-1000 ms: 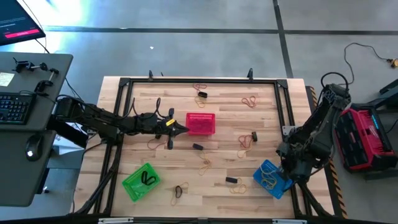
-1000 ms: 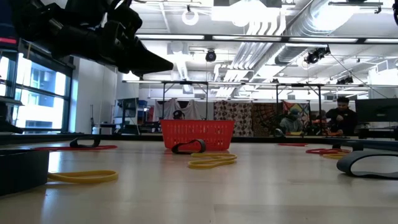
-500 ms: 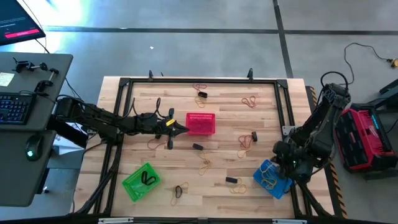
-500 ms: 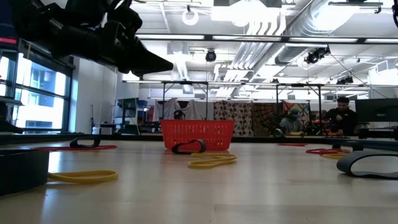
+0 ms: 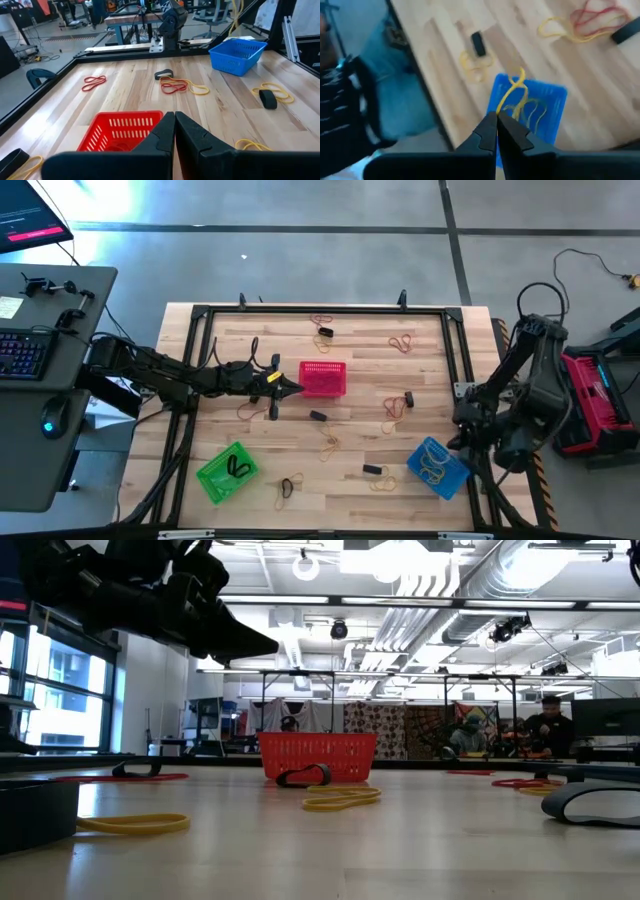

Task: Sort rubber bands into baskets
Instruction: Put the yellow rubber band bin into the blue bin

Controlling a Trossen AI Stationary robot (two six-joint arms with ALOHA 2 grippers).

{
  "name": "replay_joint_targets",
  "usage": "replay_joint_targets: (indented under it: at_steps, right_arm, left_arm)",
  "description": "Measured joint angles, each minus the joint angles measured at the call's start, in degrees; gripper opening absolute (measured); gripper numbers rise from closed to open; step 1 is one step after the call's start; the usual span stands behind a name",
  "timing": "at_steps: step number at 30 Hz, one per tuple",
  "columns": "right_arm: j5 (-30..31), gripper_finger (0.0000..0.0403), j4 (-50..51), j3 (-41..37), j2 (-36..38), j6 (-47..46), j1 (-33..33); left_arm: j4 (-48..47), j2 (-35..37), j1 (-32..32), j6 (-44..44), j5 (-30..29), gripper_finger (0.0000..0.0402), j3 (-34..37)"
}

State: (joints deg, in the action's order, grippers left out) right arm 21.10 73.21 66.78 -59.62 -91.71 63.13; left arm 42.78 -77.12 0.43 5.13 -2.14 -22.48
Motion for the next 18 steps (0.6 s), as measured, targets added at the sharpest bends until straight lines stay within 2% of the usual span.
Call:
replay_joint_targets:
  at_steps: [7,18]
  right_arm:
    - [0.0,0.0000,7.8,7.0,-5.5,-0.9,0.0]
    - [-6.0,0.0000,4.2,2.3,-10.6,-5.1,0.0]
  left_arm:
    - [0.0,0.0,0.0,0.0,0.0,0.0003,0.0]
    - [0.0,0.0,0.0,0.0,0.0,0.0003,0.0]
